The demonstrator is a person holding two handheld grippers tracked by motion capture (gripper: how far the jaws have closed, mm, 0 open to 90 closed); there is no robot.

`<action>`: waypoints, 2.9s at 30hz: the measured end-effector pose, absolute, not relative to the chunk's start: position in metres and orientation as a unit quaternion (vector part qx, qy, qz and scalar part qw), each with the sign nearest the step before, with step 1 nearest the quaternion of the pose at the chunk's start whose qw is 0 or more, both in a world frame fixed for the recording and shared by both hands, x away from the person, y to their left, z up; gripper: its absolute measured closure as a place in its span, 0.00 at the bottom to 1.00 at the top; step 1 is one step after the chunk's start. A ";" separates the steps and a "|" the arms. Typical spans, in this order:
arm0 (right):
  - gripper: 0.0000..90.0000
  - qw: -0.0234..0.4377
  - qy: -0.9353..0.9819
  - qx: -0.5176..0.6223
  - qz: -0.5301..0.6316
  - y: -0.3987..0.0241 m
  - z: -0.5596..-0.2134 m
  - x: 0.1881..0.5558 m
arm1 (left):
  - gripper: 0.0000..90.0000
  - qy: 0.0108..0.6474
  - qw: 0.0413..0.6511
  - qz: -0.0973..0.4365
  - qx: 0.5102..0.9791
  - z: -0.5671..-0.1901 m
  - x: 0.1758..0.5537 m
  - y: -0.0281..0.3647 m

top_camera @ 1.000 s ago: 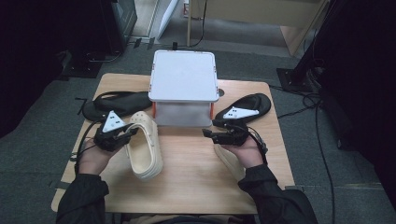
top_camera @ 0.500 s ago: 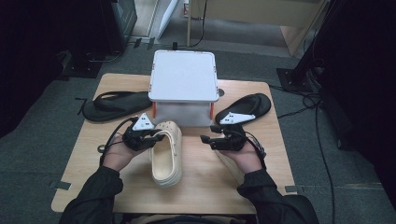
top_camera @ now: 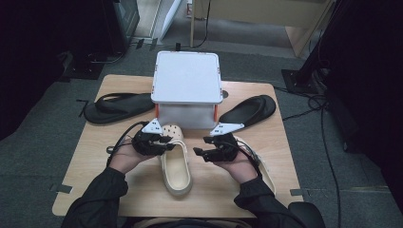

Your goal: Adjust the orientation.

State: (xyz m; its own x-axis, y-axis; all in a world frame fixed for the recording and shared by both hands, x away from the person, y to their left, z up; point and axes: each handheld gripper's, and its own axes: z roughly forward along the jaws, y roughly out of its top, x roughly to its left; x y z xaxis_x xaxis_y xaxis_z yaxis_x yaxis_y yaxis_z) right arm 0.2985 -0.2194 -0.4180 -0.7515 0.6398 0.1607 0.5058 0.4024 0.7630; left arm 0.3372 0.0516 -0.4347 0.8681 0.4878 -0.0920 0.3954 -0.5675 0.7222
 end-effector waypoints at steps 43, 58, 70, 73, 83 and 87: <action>0.84 0.121 0.841 0.386 0.358 -0.153 -0.449 0.321 | 0.61 0.299 0.476 0.053 0.825 -0.349 0.426 0.080; 0.85 0.134 0.819 0.420 0.366 -0.163 -0.421 0.345 | 0.84 0.320 0.457 0.103 0.824 -0.361 0.452 0.085; 0.84 0.187 0.778 0.480 0.360 -0.148 -0.440 0.381 | 0.86 0.317 0.461 0.100 0.823 -0.363 0.451 0.086; 0.80 0.183 0.770 0.483 0.373 -0.143 -0.446 0.382 | 0.87 0.317 0.464 0.100 0.821 -0.363 0.450 0.087; 0.55 0.135 0.767 0.455 0.431 -0.166 -0.424 0.359 | 0.88 0.319 0.465 0.102 0.820 -0.364 0.450 0.087; 0.61 0.118 0.777 0.423 0.451 -0.177 -0.421 0.339 | 0.89 0.321 0.465 0.101 0.819 -0.364 0.449 0.087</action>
State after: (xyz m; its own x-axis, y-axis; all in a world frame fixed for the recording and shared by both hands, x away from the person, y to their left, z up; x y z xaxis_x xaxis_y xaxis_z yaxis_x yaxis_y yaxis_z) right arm 0.3391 -0.1772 -0.4209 -0.6138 0.7641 0.1982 0.5512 0.2351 0.8006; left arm 0.4494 0.0868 -0.3640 0.7737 0.6196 -0.1325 0.4314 -0.3620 0.8264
